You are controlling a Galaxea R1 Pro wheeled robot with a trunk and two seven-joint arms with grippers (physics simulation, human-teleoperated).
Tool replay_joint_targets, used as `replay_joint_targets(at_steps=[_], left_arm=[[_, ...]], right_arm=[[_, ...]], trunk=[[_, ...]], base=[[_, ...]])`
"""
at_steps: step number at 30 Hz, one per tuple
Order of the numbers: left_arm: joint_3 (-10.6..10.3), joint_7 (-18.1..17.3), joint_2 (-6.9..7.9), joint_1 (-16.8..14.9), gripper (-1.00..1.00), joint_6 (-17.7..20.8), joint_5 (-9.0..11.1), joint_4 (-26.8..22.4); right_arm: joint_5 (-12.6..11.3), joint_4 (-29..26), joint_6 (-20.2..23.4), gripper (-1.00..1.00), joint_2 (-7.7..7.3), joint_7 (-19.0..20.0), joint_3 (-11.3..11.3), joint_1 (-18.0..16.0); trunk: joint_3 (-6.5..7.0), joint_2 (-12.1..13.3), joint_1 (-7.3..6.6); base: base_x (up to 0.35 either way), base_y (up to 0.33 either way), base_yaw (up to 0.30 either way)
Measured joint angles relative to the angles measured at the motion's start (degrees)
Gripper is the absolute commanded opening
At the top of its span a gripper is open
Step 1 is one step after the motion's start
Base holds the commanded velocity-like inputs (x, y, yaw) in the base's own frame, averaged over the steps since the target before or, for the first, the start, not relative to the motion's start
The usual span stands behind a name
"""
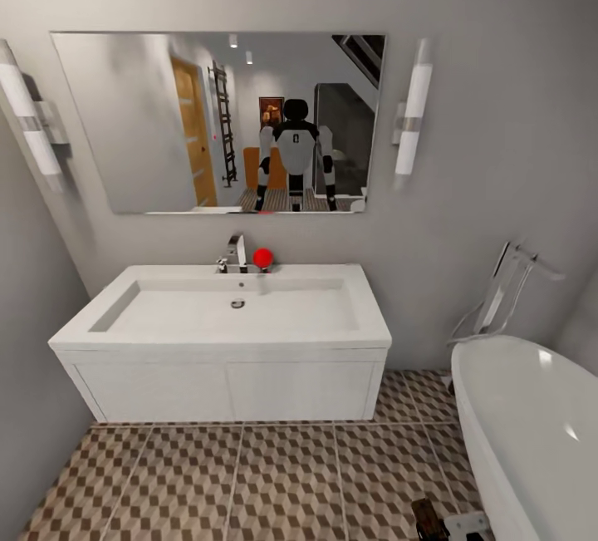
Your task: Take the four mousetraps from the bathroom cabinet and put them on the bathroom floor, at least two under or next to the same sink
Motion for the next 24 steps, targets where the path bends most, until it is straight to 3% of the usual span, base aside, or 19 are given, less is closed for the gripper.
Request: replay_joint_targets(at_steps=[12, 17, 24], left_arm=[[0.1, 0.0, 0.10, 0.0, -1.00, 0.1, 0.0, 0.0], [0.1, 0.1, 0.33, 0.0, -1.00, -0.2, 0.1, 0.1], [0.2, 0.1, 0.40, 0.0, -1.00, -0.4, 0.2, 0.0]], right_arm=[[-0.1, 0.0, 0.5, -1.00, 0.02, -0.2, 0.0, 0.0], [-0.2, 0.0, 7.3, -1.00, 1.41, -0.5, 0.0, 0.0], [0.1, 0.0, 10.1, -1.00, 1.75, -0.6, 0.1, 0.0]], trunk=[[0.00, 0.0, 0.01], [0.00, 0.0, 0.02], [0.00, 0.0, 0.02]], base=[[0.278, 0.000, 0.000], [0.032, 0.000, 0.000], [0.039, 0.000, 0.000]])
